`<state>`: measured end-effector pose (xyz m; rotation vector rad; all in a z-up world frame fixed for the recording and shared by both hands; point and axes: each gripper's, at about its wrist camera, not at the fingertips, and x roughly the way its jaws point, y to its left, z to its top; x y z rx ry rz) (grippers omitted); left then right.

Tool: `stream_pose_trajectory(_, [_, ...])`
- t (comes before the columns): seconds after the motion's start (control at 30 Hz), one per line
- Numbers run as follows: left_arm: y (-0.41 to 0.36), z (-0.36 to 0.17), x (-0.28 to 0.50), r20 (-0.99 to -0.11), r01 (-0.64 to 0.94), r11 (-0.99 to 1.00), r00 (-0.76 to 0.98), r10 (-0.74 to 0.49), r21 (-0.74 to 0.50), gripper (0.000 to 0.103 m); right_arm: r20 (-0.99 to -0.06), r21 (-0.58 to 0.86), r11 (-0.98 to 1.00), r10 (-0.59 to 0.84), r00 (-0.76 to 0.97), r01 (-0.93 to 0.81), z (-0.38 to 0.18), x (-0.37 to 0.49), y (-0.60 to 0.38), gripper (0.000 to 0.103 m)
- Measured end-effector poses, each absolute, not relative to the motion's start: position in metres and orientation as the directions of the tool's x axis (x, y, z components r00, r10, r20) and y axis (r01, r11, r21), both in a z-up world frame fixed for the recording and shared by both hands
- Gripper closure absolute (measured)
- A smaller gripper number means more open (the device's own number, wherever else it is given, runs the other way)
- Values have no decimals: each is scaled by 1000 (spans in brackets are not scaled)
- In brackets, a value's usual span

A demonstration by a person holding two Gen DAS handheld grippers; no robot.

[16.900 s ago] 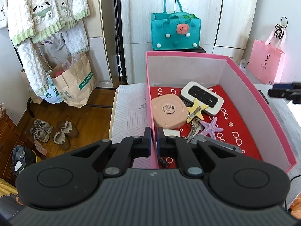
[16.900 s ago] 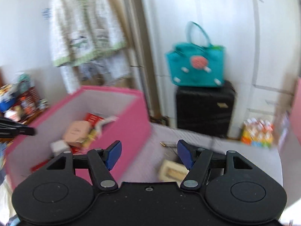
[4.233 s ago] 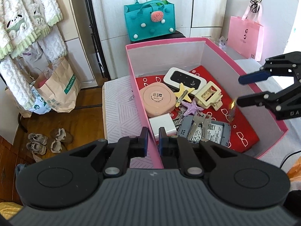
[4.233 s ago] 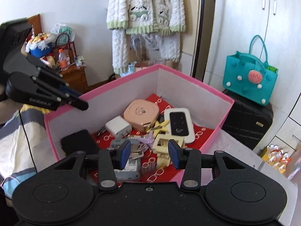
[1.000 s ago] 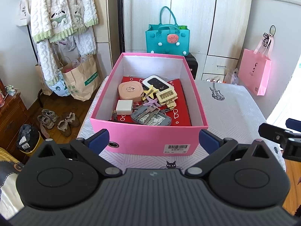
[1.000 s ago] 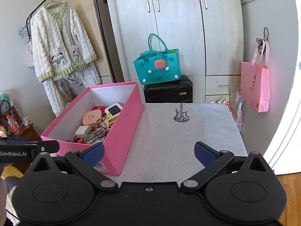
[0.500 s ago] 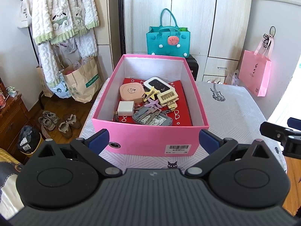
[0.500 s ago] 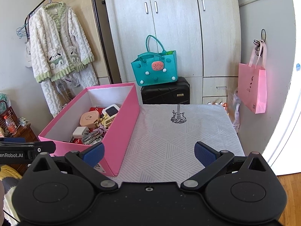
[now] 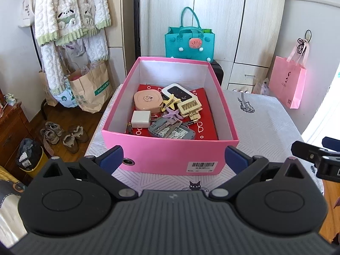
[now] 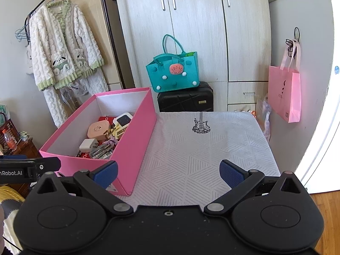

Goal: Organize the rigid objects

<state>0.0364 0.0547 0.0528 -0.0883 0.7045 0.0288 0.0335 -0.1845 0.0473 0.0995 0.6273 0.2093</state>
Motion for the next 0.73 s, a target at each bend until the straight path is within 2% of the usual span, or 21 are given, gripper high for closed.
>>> stream_pose_trajectory(0.2, [56,51,36,-644,-59,996,765,4,-63,0,-570,140,975,224,790,-175,48,30,-182,0])
stream_pose_trajectory(0.37, [50,49,36,-652,-60,998,757,40,-8,0,-571,135,974,224,790,-179,48,29,-182,0])
stream_pose_trajectory(0.73, [51,51,32,-640,-49,999,768,25,-20,0,-570,140,975,223,791,-174,48,28,-182,0])
